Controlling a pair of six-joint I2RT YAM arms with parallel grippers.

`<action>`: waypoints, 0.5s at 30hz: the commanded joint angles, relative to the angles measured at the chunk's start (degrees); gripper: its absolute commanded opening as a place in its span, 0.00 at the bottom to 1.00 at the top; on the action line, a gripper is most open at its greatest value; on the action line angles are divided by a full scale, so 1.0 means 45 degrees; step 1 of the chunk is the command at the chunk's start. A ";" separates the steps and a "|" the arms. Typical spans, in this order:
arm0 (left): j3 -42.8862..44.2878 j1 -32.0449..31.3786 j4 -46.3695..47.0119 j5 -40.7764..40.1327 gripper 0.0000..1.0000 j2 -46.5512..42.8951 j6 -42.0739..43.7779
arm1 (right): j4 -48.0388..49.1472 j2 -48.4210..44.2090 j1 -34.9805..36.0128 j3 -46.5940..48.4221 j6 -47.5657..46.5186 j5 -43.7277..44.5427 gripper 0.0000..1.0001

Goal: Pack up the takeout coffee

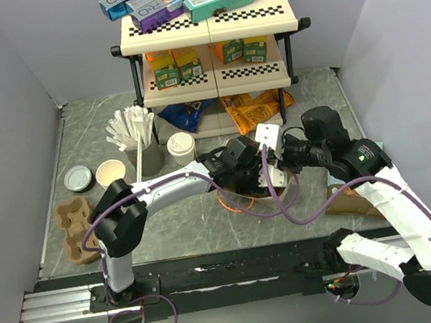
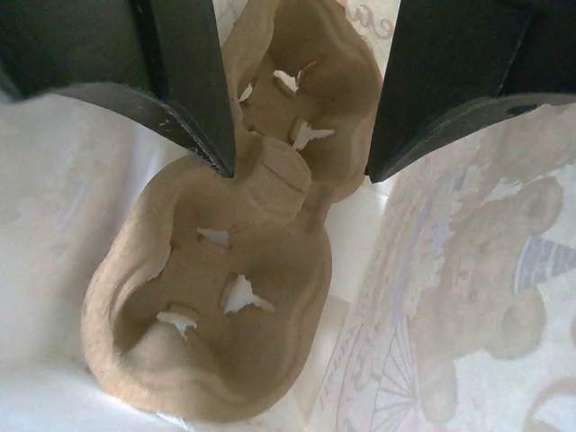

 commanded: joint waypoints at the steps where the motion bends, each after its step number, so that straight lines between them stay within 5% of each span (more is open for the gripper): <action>1: -0.0075 0.0193 -0.0014 -0.0455 0.67 0.0096 0.0056 | 0.0777 -0.0792 0.0406 -0.0015 0.0572 -0.0026 0.00; 5: -0.0367 0.0193 0.0491 -0.0223 0.70 -0.0410 -0.0099 | 0.1442 -0.1085 0.0465 0.0161 0.0885 0.0775 0.00; 15: 0.0314 0.0701 0.1431 0.4698 0.88 -0.2852 -0.2423 | 0.0741 -0.0500 0.0076 0.0258 0.1392 0.0309 0.00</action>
